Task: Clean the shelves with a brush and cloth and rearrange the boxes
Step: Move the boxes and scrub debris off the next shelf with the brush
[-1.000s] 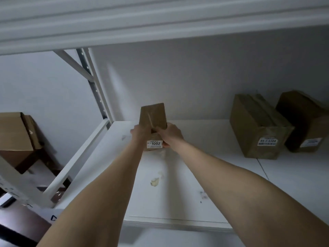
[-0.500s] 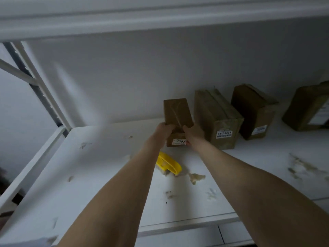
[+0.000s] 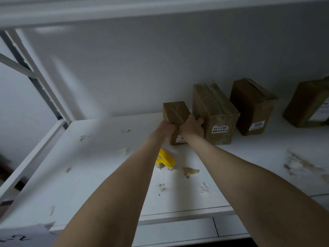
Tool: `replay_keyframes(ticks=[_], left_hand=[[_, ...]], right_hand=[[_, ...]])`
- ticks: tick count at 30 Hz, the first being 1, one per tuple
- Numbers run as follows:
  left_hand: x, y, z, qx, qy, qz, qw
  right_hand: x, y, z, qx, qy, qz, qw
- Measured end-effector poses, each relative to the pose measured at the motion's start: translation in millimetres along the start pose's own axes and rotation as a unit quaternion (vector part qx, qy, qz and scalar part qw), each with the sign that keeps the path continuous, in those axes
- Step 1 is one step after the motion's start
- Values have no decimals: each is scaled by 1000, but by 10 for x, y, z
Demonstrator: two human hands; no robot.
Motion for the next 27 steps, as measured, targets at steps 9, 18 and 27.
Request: replay_keyframes(ticks=[9,18,27], left_hand=[[134,-637,-263,-5,-46,130,990],[607,-692,-599,-40,-147,51,987],[724,-649,-659,62,-172,33,983]], right_hand=[[365,348,-316,54,-140,-186,971],[737,651,-189,120,-164,-278,939],[872,610,-318,-57,-73,-298,950]])
Point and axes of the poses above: each hand's wrist, its own x-axis away from the middle knuckle, its own y-axis out of the palm, z = x × y, the point moved 6 cm from there along -x, towards the middle knuckle, and after that the axes turned 9 degrees about z, right-handed, at the moved point
